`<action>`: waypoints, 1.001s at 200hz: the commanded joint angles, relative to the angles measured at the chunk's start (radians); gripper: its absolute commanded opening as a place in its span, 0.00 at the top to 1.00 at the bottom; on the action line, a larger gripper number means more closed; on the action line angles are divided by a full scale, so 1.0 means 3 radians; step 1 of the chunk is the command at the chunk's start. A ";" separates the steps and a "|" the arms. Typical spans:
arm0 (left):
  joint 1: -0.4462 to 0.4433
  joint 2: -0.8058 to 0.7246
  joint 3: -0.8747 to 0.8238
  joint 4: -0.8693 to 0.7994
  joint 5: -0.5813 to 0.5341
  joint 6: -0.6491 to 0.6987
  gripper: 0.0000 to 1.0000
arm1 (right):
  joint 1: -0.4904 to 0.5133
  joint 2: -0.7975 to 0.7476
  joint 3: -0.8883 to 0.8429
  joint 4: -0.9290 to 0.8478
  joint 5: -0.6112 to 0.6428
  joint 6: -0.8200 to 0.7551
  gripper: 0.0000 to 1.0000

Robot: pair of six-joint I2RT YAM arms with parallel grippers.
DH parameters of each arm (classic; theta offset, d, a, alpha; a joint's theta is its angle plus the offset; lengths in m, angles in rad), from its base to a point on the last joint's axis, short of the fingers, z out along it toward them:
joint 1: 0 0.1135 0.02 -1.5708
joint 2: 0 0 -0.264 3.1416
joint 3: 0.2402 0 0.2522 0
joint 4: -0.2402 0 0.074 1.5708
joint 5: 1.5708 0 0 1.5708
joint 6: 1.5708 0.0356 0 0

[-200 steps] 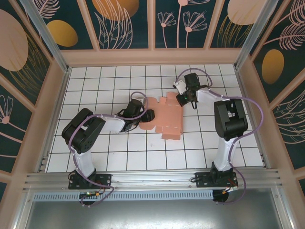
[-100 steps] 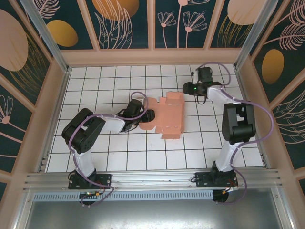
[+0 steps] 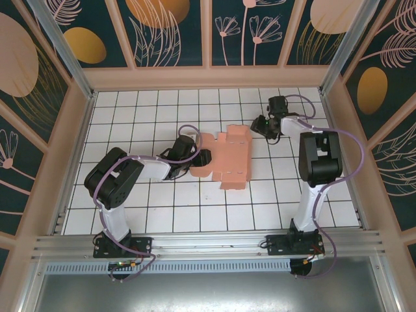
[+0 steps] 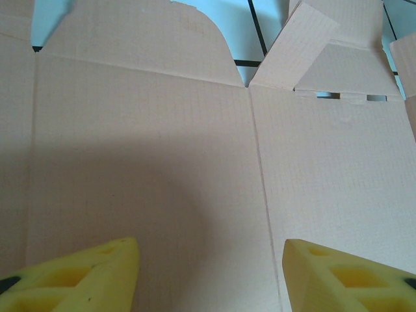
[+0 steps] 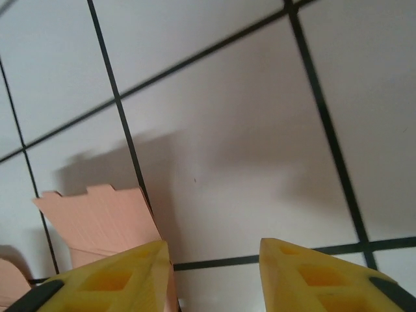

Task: Fold the paper box

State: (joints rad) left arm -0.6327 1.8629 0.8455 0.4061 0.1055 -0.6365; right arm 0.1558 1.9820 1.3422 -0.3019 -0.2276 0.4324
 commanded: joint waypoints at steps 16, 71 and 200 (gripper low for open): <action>0.0018 0.0095 0.0003 -0.0156 0.0068 0.0019 0.40 | 0.0123 -0.0001 0.0128 -0.0172 0.0007 -0.0059 0.60; 0.0017 0.0100 -0.0004 -0.0146 0.0074 0.0017 0.40 | 0.0267 -0.0044 0.0074 -0.0320 0.0084 -0.0187 0.59; 0.0017 0.0109 -0.0032 -0.0157 0.0052 0.0029 0.40 | 0.0482 -0.0171 0.0111 -0.0581 0.0328 -0.0253 0.57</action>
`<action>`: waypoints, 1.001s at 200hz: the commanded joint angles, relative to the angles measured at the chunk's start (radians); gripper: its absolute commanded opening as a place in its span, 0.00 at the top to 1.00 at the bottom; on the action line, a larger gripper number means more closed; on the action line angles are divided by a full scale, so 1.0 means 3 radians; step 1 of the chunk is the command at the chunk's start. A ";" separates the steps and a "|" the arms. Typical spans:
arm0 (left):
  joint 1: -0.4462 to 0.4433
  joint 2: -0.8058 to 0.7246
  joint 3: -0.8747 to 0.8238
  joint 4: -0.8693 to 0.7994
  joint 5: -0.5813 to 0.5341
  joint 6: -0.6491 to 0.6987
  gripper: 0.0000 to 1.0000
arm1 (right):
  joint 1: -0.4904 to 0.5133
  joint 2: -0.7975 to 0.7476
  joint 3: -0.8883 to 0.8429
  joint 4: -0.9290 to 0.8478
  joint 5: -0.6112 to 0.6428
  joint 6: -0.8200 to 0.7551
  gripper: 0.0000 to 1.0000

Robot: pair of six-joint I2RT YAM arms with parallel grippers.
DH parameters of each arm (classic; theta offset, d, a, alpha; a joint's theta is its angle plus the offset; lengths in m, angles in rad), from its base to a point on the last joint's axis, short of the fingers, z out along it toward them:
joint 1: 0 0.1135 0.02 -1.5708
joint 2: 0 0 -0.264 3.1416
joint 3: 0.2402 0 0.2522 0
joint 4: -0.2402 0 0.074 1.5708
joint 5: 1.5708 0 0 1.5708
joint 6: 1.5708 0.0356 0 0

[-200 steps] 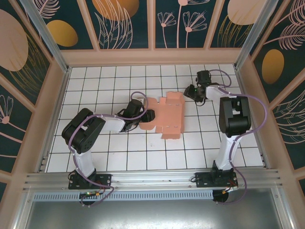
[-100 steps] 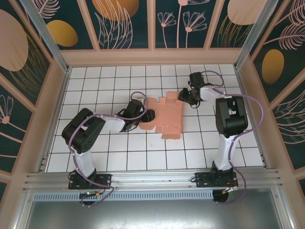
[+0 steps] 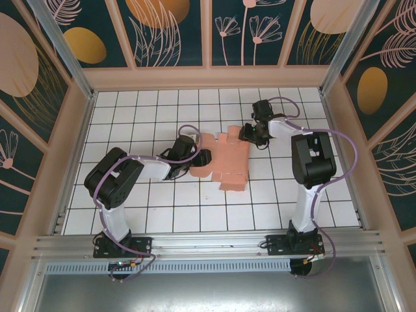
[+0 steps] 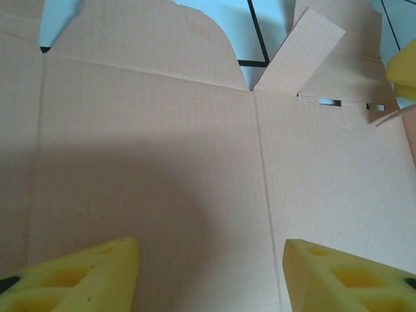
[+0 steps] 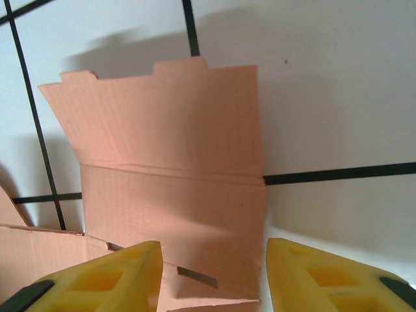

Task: Fold the paper box

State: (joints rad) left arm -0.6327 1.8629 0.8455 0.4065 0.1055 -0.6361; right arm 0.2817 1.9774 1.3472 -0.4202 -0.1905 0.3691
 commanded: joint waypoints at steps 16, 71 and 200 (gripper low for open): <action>0.0017 0.0105 -0.0032 -0.0172 0.0044 0.0034 0.40 | 0.0068 -0.0180 0.0091 -0.0207 0.0243 -0.0029 0.65; 0.0015 0.0115 -0.0018 -0.0206 0.0031 0.0044 0.40 | 0.0104 -0.0194 0.0158 -0.0306 0.0277 -0.0075 0.83; 0.0016 0.0138 0.0023 -0.0296 -0.0010 0.0079 0.39 | 0.0229 -0.0285 0.0100 -0.0690 0.0543 -0.0044 0.55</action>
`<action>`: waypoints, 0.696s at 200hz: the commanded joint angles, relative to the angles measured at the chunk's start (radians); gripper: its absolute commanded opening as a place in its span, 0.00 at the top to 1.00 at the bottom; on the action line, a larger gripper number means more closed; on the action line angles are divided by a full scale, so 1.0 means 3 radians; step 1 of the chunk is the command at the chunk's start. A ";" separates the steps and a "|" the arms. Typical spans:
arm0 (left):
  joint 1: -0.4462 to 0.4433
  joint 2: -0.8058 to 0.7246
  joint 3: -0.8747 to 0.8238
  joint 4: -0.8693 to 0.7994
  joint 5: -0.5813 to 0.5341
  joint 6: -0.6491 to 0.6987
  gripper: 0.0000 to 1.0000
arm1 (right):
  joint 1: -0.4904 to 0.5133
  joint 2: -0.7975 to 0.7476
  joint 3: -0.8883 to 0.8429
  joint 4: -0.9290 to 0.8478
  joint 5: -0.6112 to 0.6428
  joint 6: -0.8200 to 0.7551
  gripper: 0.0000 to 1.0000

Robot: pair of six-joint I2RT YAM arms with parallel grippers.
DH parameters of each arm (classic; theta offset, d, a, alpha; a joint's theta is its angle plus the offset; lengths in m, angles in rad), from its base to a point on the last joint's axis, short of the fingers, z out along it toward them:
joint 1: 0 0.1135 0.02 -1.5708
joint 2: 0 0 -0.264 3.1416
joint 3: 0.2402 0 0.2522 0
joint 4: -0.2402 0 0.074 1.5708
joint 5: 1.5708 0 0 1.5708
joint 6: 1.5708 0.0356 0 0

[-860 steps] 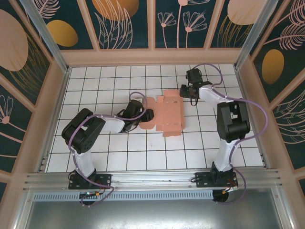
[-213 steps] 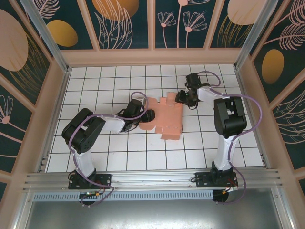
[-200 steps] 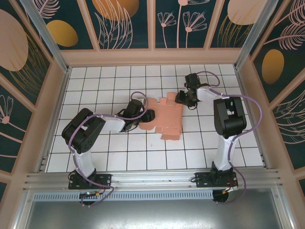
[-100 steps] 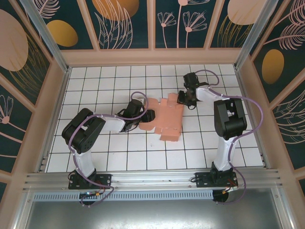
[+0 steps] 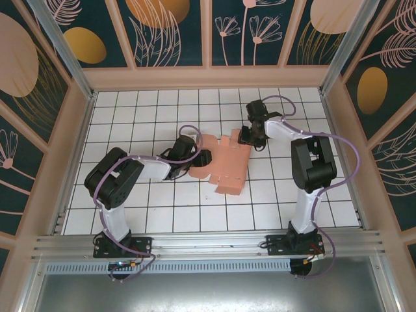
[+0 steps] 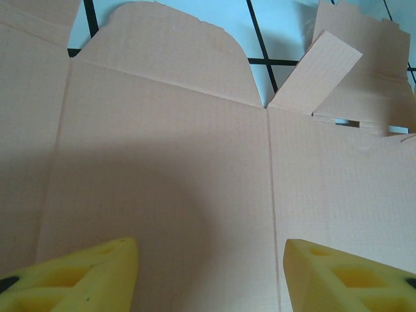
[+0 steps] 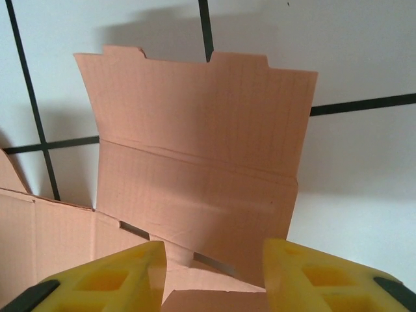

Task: Fold the paper box

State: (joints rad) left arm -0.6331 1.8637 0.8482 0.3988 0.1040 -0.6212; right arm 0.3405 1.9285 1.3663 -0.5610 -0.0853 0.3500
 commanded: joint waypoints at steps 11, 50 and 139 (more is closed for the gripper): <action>0.0017 0.0133 0.0011 -0.0263 -0.0008 0.0031 0.39 | 0.0036 -0.0122 0.0039 -0.0257 0.0250 0.0012 0.55; 0.0016 0.0144 -0.0008 -0.0244 -0.0009 0.0017 0.39 | 0.0053 -0.0152 -0.0018 -0.0340 0.0467 -0.0034 0.57; 0.0019 0.0182 0.0010 -0.0220 -0.0020 -0.0005 0.40 | 0.0057 -0.0272 -0.0315 -0.0248 0.0248 0.0009 0.63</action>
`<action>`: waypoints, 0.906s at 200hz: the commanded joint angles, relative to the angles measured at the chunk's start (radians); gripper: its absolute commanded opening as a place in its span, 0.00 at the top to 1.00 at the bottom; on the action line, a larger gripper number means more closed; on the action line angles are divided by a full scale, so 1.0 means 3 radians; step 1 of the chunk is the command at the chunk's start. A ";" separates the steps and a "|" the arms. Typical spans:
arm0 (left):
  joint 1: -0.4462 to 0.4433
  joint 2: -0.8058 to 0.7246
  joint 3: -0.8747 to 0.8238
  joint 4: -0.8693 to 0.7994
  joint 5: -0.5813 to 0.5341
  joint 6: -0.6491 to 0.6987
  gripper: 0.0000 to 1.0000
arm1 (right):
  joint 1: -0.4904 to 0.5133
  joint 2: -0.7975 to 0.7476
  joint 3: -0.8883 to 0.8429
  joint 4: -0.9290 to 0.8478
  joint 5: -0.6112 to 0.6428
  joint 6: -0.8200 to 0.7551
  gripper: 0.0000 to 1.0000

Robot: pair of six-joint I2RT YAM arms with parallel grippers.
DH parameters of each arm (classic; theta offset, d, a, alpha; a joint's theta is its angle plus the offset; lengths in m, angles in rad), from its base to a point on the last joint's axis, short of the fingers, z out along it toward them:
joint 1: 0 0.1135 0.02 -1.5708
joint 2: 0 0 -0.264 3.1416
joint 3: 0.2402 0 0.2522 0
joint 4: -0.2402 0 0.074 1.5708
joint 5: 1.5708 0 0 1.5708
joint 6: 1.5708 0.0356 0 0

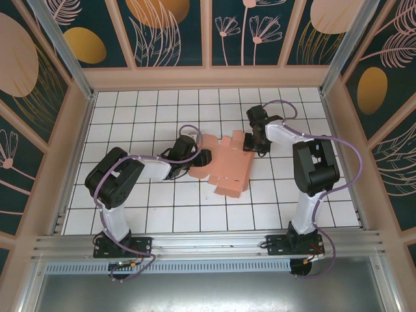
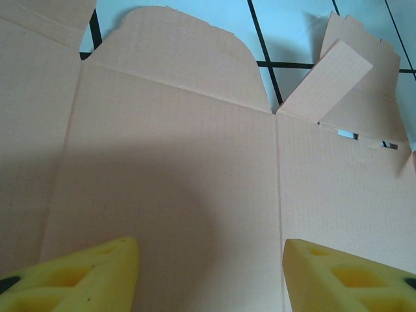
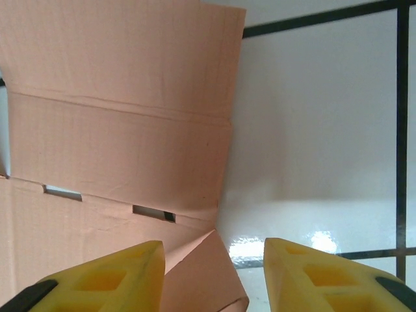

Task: Fold the paper box

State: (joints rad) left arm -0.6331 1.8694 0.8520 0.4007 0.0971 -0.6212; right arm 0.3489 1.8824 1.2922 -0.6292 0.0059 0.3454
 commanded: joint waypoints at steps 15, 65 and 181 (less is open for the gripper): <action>0.0017 0.0173 0.0002 -0.0233 0.0006 -0.0004 0.40 | 0.0030 -0.0121 -0.0058 0.0007 -0.0101 0.0052 0.70; 0.0019 0.0172 -0.0002 -0.0230 0.0006 -0.0008 0.40 | 0.0058 -0.0151 -0.0071 0.0105 -0.0098 0.0143 0.88; 0.0017 0.0168 -0.0005 -0.0217 0.0024 -0.0007 0.40 | 0.0080 -0.0175 -0.0059 0.0133 -0.0067 0.0137 0.88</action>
State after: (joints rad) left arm -0.6327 1.8748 0.8589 0.4011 0.0963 -0.6212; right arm 0.3607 1.8671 1.2793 -0.5945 0.0010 0.3798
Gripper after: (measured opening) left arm 0.602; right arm 0.115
